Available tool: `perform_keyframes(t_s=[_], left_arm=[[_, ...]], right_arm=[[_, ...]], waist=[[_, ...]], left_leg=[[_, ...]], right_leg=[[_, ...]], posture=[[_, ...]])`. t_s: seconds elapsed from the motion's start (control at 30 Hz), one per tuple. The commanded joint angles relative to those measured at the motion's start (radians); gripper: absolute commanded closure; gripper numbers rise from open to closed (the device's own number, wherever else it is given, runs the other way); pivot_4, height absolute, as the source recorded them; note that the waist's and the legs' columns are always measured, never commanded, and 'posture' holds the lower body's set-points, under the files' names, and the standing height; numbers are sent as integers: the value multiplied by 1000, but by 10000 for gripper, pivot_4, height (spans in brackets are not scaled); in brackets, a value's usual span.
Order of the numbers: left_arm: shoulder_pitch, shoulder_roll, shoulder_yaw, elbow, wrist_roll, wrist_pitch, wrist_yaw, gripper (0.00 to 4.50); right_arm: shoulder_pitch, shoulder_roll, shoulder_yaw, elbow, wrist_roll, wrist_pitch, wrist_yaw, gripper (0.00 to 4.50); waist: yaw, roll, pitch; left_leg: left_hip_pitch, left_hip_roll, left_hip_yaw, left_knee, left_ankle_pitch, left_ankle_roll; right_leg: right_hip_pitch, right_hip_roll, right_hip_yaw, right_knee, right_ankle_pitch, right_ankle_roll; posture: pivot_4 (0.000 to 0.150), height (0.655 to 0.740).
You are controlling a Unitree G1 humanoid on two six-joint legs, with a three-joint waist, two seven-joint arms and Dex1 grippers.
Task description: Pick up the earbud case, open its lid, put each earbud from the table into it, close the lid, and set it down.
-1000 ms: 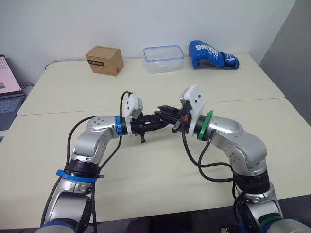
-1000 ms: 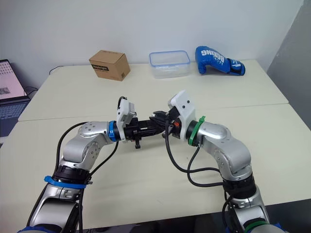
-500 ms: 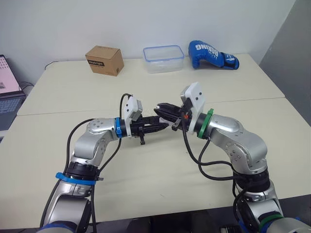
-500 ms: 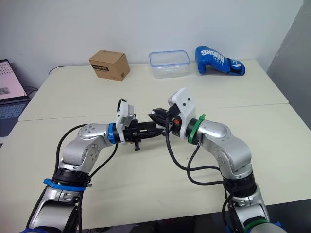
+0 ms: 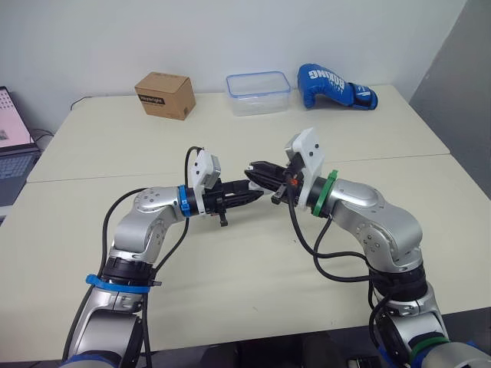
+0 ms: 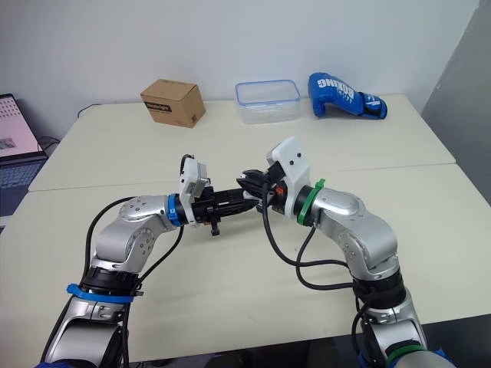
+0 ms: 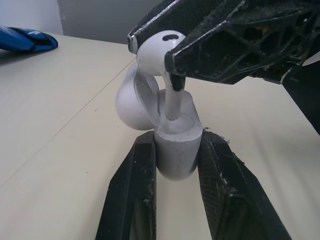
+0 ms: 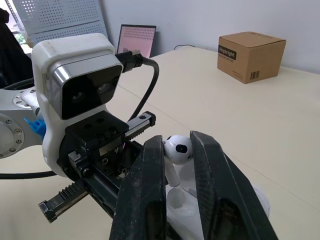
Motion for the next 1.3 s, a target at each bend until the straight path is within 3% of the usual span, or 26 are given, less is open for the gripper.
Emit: perform_keyframes(t_s=[0.03,0.8,1.03,1.3], left_arm=[[-6,5,31,-60,-28,-6,2,37195],[-26,-42,80,-75,-88,21,64,37195],[-17,-36,79,-67,-83,11,46,37195],[-5,-30,81,-65,-75,2,33,37195]], right_arm=[[-10,2,-16,-17,15,-19,-7,41169],[51,25,39,-98,5,57,-138,41169],[57,-4,34,-128,-17,34,-147,16012],[66,-78,-25,-180,66,22,-57,16012]], waist=[[0,0,0],[0,0,0],[1,0,0],[1,0,0]], left_leg=[[0,0,0,0,0,0],[0,0,0,0,0,0],[0,0,0,0,0,0],[0,0,0,0,0,0]], right_leg=[[0,0,0,0,0,0],[0,0,0,0,0,0],[0,0,0,0,0,0],[0,0,0,0,0,0]], posture=[[1500,7307],[1500,7307],[1500,7307],[1500,7307]])
